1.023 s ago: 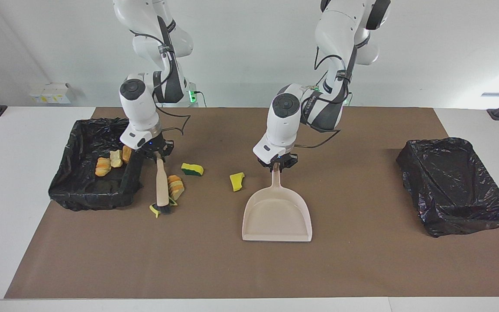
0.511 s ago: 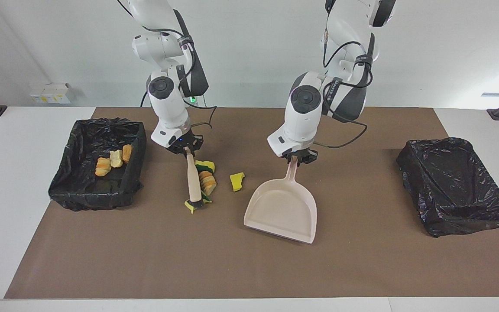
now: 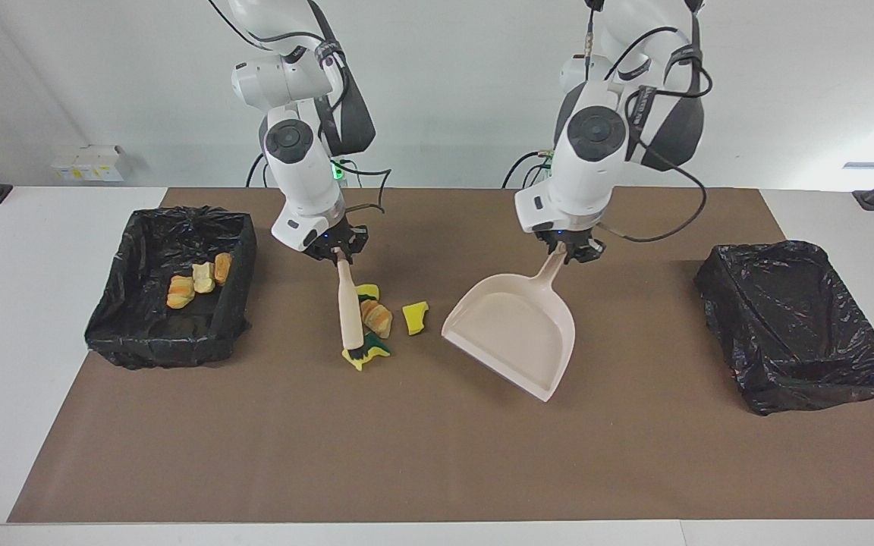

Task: Sweep and dump trash in bin
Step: 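Lift the dustpan with the left gripper while the right gripper lifts the brush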

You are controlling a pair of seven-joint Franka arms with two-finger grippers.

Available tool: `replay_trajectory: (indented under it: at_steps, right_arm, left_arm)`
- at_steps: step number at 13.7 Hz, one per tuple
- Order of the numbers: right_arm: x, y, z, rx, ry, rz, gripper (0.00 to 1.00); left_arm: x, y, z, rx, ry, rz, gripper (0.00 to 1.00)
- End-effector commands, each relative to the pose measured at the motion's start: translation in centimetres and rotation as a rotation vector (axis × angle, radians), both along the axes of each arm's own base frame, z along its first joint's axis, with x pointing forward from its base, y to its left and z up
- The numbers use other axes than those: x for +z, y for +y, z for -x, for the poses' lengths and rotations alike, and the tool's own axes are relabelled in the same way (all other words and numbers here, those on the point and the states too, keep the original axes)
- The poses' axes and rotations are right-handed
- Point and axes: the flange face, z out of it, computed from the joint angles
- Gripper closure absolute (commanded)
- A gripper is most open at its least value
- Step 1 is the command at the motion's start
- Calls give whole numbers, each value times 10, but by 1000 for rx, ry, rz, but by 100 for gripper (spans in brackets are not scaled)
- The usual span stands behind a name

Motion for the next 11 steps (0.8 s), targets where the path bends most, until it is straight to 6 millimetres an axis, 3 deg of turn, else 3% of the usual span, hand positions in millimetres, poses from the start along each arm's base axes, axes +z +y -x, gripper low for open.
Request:
replay_trajectory:
  at_steps: [1, 3, 4, 6, 8, 11]
  right_arm:
    - [-12, -19, 31, -4, -23, 15, 100]
    - [-29, -23, 28, 13, -36, 46, 100]
    - [-42, -21, 25, 20, -29, 57, 100]
    - [-55, 2, 25, 53, -26, 58, 100]
    - [-62, 7, 26, 30, -15, 64, 100]
    - [-71, 20, 25, 11, -6, 69, 100]
  left_arm:
    - [-19, 29, 10, -144, -35, 26, 100]
    - [-24, 44, 3, -248, -17, 50, 100]
    - [-27, 40, 2, -278, -21, 56, 100]
    - [-40, 26, 10, -351, -43, 23, 100]
    - [-76, 7, 21, -405, -75, 42, 100]
    - [-81, 7, 21, -389, -97, 51, 100]
